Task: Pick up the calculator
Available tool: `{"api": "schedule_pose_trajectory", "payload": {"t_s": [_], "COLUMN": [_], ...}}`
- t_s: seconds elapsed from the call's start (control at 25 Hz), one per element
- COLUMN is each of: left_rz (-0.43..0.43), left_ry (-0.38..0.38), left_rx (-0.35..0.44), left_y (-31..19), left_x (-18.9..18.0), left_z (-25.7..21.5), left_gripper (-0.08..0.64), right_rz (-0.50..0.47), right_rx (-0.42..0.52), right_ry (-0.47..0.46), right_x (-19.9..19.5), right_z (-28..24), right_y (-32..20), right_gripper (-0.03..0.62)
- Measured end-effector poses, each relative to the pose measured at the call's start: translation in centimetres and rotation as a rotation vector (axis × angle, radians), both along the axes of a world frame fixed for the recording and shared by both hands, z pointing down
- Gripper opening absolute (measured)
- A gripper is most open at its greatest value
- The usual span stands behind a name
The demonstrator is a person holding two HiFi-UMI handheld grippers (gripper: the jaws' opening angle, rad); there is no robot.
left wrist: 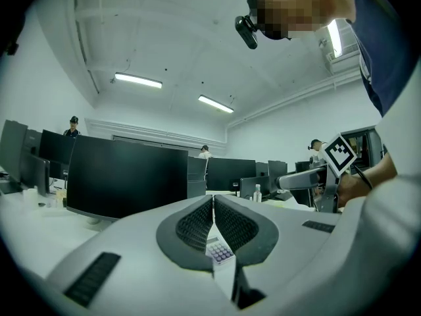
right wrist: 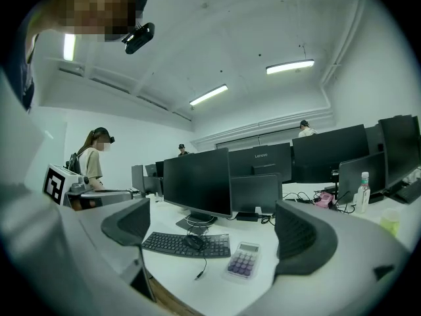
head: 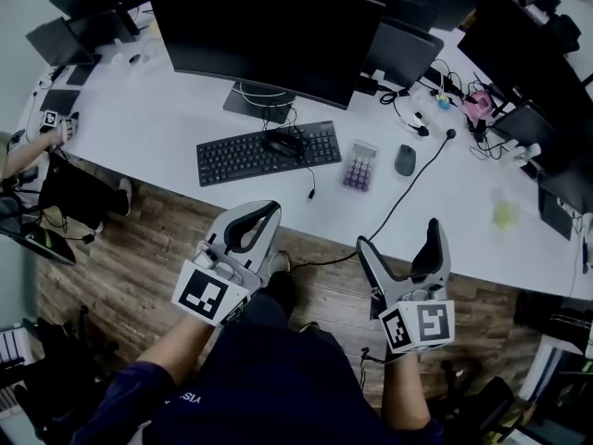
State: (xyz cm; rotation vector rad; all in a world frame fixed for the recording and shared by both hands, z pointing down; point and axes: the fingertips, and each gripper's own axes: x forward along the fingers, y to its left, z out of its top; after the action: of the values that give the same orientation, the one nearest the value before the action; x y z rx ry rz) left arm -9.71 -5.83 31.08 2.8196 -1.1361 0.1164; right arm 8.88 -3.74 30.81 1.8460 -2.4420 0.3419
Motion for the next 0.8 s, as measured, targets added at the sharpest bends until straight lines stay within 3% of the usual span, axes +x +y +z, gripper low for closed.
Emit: {"api": "schedule_pose_trajectory", "payload": {"t_s": [0.8], "left_rz": [0.046], "left_ry": [0.025], "left_rx": [-0.036], "left_y": [-9.0], "left_x": [-2.9], "left_z": [1.3], "left_gripper": [0.032], "right_rz": [0.056], "right_rx": [-0.069], "right_ry": [0.017], "right_x": [-2.9], "right_z": [1.9], "right_y": [-8.4], "right_gripper": [0.574]}}
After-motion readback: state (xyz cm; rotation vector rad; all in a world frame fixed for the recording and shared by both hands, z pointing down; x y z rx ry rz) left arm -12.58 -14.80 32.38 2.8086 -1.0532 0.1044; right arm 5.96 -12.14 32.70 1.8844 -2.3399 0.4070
